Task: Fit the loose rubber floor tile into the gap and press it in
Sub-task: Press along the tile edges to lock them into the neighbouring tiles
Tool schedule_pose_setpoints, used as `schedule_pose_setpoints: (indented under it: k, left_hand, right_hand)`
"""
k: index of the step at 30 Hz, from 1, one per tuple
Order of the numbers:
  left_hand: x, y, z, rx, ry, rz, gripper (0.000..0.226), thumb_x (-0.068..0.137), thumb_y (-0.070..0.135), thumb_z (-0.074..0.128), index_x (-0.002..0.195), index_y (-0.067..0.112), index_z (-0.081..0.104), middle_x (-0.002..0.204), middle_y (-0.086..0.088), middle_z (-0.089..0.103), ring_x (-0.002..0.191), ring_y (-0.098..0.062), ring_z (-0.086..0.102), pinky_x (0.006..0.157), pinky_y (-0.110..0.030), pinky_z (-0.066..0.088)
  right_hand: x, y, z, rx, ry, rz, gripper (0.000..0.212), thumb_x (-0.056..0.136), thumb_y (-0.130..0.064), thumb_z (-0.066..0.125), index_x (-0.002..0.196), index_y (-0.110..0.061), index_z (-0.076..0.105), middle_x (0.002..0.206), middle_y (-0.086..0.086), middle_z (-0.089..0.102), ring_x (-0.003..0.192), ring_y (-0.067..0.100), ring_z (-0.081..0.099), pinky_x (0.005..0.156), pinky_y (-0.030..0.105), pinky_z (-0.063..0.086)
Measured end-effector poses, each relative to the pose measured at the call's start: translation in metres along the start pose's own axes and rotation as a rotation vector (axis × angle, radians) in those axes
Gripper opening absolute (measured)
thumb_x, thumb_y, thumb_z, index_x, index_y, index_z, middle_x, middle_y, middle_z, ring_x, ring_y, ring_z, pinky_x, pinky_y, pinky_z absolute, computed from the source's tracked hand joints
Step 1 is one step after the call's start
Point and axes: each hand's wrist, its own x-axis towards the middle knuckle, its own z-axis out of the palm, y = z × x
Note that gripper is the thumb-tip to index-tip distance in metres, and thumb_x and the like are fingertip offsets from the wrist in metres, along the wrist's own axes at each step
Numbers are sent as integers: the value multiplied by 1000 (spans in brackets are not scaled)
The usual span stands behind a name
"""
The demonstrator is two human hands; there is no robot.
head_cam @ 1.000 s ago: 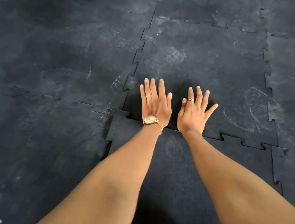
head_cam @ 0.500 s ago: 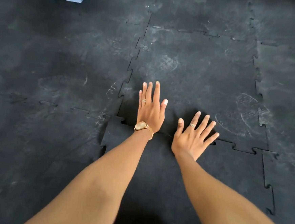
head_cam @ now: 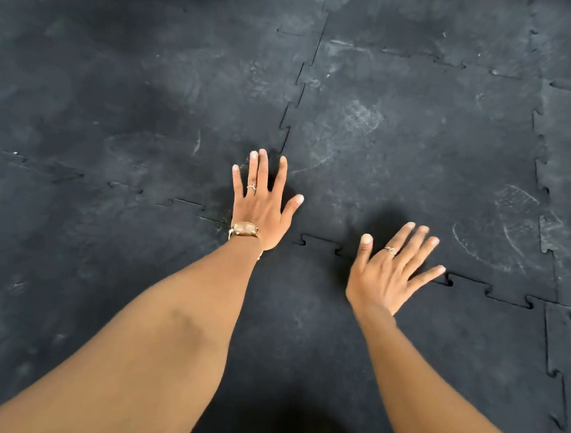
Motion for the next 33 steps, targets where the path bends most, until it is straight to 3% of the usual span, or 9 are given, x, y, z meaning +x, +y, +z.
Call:
schedule_pose_setpoints:
  k: [4, 6, 8, 10, 15, 20, 25, 30, 33]
  left_hand:
    - [0, 1, 1, -26, -57, 20, 74, 95, 61, 11, 156, 19, 4, 161, -19, 6, 149, -36, 1, 115, -63, 2]
    - [13, -5, -4, -27, -44, 60, 77, 94, 64, 15, 153, 15, 19, 156, -23, 22, 144, -40, 19, 115, -58, 9]
    - [24, -12, -7, -63, 40, 90, 76, 91, 68, 19, 133, 12, 47, 132, -20, 48, 123, -41, 44, 107, -51, 25]
    - [28, -15, -6, -58, 172, 105, 68, 92, 67, 25, 117, 12, 56, 119, -15, 54, 108, -38, 52, 100, -48, 31]
    - [18, -11, -16, -25, 166, 192, 60, 100, 52, 26, 141, 12, 45, 150, -18, 38, 140, -37, 33, 117, -56, 14]
    - [-20, -12, -29, -565, 442, 196, 54, 103, 37, 33, 147, 7, 35, 157, -16, 23, 149, -32, 11, 123, -42, 3]
    - [-63, -24, 2, -443, 70, 241, 66, 102, 41, 28, 154, 11, 0, 162, -15, -1, 148, -25, -17, 122, -46, 4]
    - [-57, -20, -1, -241, 85, 392, 62, 103, 36, 26, 154, 9, 3, 161, -19, 2, 149, -32, -7, 123, -44, 3]
    - [-68, -13, -6, -373, 74, 519, 61, 103, 25, 35, 154, 10, 4, 162, -13, 5, 150, -24, -5, 123, -40, 4]
  right_hand:
    - [-36, -49, 12, -46, -92, -95, 73, 95, -58, 5, 153, -16, -3, 162, 9, -3, 149, 28, -10, 115, 60, -10]
    - [-36, -52, 21, -74, -111, -94, 72, 94, -60, 3, 154, -20, -3, 162, 10, -4, 148, 30, -11, 114, 62, -10]
    - [-35, -47, 24, -90, -81, -89, 71, 95, -60, 4, 154, -21, 0, 162, 10, -1, 148, 30, -10, 114, 63, -9]
    - [-35, -47, 26, -106, -59, -92, 71, 95, -60, 3, 155, -21, 1, 162, 10, 0, 148, 31, -9, 114, 63, -8]
    - [-35, -49, 22, -83, -91, -89, 70, 96, -59, 5, 155, -21, 0, 162, 10, -3, 148, 30, -11, 114, 63, -8]
    - [-35, -50, 22, -72, -94, -88, 68, 97, -57, 6, 155, -22, 0, 162, 9, -3, 148, 30, -12, 114, 63, -7]
    - [-36, -50, 22, -87, -87, -97, 66, 98, -54, 7, 154, -21, 1, 162, 10, -1, 148, 30, -11, 114, 63, -6]
    - [-35, -50, 20, -67, -106, -96, 64, 99, -53, 8, 154, -22, 0, 162, 10, -3, 148, 30, -11, 114, 63, -6]
    - [-37, -49, 20, -64, -101, -92, 64, 99, -53, 9, 154, -21, 1, 162, 10, -2, 148, 30, -11, 114, 63, -6]
